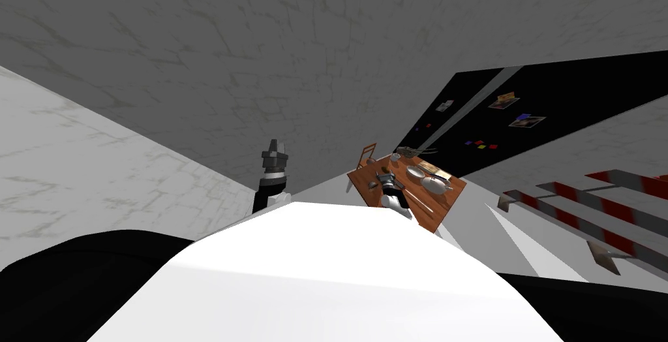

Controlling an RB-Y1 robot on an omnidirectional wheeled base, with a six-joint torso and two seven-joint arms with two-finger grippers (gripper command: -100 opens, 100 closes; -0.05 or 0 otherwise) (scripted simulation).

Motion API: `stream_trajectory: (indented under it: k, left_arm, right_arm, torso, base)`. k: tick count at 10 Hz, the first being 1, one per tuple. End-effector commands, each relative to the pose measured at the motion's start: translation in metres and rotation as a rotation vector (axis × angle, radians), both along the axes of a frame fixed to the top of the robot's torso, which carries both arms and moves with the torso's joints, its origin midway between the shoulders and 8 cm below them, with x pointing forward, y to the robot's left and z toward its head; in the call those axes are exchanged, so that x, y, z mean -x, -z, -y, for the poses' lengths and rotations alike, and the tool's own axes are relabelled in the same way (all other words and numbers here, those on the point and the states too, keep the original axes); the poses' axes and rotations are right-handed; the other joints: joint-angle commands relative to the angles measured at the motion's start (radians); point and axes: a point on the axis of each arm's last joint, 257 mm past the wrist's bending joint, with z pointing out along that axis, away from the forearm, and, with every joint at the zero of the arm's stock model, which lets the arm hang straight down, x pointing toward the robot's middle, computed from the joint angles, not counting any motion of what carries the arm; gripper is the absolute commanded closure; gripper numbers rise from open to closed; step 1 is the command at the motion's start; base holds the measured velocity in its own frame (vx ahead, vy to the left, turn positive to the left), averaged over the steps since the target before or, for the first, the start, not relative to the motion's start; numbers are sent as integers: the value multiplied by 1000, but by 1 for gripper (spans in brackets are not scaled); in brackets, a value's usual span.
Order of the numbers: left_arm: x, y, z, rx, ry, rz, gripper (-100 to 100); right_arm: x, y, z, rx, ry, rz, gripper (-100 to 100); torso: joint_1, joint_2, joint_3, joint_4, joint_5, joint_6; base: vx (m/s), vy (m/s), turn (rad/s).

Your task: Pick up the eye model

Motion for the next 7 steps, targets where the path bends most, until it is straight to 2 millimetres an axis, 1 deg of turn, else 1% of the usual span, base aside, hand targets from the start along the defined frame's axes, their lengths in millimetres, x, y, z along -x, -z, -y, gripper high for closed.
stream_trajectory:
  k: [1, 2, 3, 4, 5, 6, 7]
  left_arm:
    - [0, 0, 0, 0, 0, 0, 0]
    - [0, 0, 0, 0, 0, 0, 0]
    - [0, 0, 0, 0, 0, 0, 0]
    - [0, 0, 0, 0, 0, 0, 0]
    - [0, 0, 0, 0, 0, 0, 0]
    - [0, 0, 0, 0, 0, 0, 0]
    - [0, 0, 0, 0, 0, 0, 0]
  right_arm:
    - [-2, 17, 12, -80, 20, -37, -100]
    - [3, 29, 15, -83, 29, -60, -100]
    - [1, 40, 24, -161, 49, -82, -100]
    - [8, 54, 28, -165, 62, -111, -100]
    - [10, 70, 40, -245, 94, -140, -100]
    - [13, 77, 41, -249, 99, -158, -100]
    - [18, 95, 53, -328, 140, -185, -100]
  torso:
    - [0, 0, 0, 0, 0, 0]
    - [0, 0, 0, 0, 0, 0]
    - [0, 0, 0, 0, 0, 0]
    - [-1, 0, 0, 0, 0, 0]
    - [-1, 0, 0, 0, 0, 0]
    - [-1, -1, 0, 0, 0, 0]
    - [-1, 0, 0, 0, 0, 0]
  base:
    - [3, -6, 77]
    - [5, -9, 61]
    - [4, -15, 80]
    - [4, -17, 43]
    - [6, -19, 86]
    - [6, -18, 47]
    - [4, -20, 99]
